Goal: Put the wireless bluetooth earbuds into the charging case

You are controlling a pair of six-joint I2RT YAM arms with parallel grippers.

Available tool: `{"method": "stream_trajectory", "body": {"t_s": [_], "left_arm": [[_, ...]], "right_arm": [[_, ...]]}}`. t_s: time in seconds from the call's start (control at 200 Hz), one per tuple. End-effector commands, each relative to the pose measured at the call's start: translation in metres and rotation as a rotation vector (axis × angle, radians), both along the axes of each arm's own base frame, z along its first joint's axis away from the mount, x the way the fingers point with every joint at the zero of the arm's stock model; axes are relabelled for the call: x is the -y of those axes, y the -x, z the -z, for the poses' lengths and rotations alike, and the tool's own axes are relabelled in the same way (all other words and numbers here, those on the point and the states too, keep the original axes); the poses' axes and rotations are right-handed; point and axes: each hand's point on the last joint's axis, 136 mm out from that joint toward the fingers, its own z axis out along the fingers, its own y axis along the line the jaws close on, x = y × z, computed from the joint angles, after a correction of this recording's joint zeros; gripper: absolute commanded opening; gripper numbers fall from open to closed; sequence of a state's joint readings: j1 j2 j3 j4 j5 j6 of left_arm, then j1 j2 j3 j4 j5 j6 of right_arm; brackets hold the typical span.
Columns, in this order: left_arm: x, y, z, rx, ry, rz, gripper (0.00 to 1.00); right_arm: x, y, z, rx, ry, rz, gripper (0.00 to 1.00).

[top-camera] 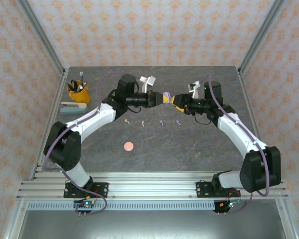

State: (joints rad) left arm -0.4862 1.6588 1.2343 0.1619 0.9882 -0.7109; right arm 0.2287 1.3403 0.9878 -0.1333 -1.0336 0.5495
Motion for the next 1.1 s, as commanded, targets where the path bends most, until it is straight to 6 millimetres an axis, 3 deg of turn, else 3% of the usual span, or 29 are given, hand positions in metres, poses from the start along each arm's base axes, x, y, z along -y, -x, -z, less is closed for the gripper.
{"method": "stream_trajectory", "body": {"t_s": [0.0, 0.39, 0.691, 1.096], "left_arm": [[0.002, 0.0, -0.003, 0.015, 0.027, 0.016, 0.0], [0.002, 0.006, -0.012, 0.029, 0.043, 0.028, 0.0], [0.004, 0.01, -0.006, 0.02, 0.036, 0.041, 0.0], [0.006, 0.007, -0.012, 0.033, 0.044, 0.035, 0.0]], "right_arm": [[-0.006, -0.006, -0.022, 0.064, -0.026, -0.019, 0.45], [-0.008, -0.015, -0.015, 0.048, -0.014, -0.005, 0.36], [-0.01, -0.023, -0.018, 0.05, -0.015, -0.001, 0.31], [-0.019, -0.021, -0.013, 0.041, -0.01, -0.027, 0.19]]}}
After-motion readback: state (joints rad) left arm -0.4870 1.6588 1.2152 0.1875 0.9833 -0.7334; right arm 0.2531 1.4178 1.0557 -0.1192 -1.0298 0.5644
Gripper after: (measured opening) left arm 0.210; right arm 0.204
